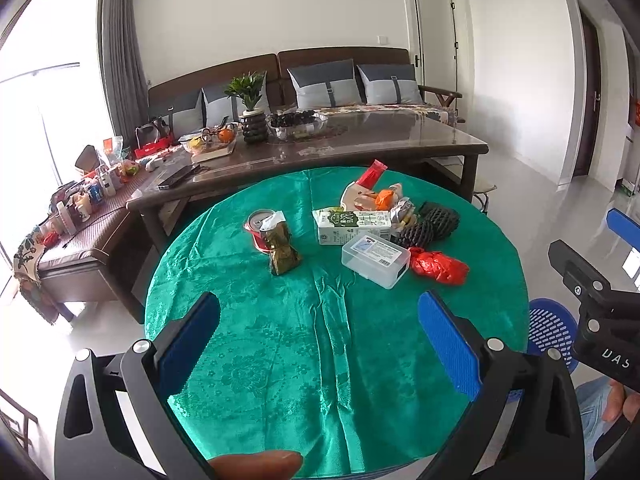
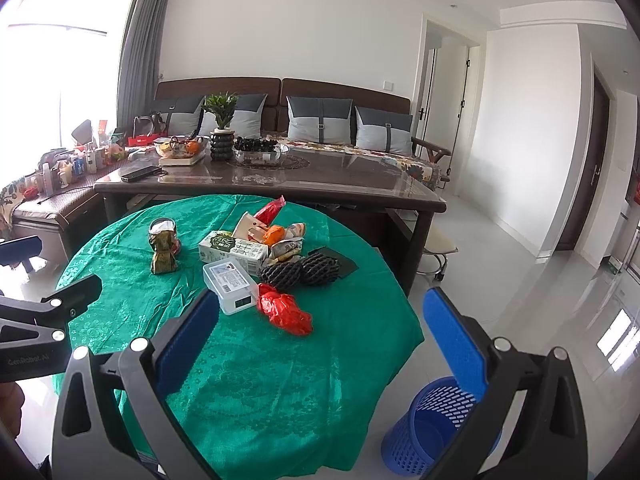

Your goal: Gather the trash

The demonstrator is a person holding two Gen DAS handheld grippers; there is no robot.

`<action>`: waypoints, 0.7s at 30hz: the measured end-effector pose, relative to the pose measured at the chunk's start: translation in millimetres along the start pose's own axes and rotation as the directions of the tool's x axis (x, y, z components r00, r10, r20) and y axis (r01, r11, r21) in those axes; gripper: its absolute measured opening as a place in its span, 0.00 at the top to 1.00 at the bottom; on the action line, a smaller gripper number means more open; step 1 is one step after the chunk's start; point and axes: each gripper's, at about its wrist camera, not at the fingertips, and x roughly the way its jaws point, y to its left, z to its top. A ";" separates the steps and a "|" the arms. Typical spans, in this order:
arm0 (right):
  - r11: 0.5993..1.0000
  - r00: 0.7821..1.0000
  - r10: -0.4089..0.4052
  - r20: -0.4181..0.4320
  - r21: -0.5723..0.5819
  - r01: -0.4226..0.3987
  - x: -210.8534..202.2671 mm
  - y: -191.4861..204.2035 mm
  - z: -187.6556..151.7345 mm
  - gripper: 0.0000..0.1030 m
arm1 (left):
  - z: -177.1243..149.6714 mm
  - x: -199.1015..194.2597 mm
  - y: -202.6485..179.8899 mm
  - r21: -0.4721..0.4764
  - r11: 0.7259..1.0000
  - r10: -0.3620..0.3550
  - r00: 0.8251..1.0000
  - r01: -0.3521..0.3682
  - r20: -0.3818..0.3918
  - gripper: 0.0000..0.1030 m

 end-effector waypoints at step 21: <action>1.000 1.000 0.013 0.000 0.005 -0.013 3.3 2.9 -0.9 0.05 | -9.9 11.5 6.7 0.007 1.000 -0.004 1.000 0.004 0.002 0.05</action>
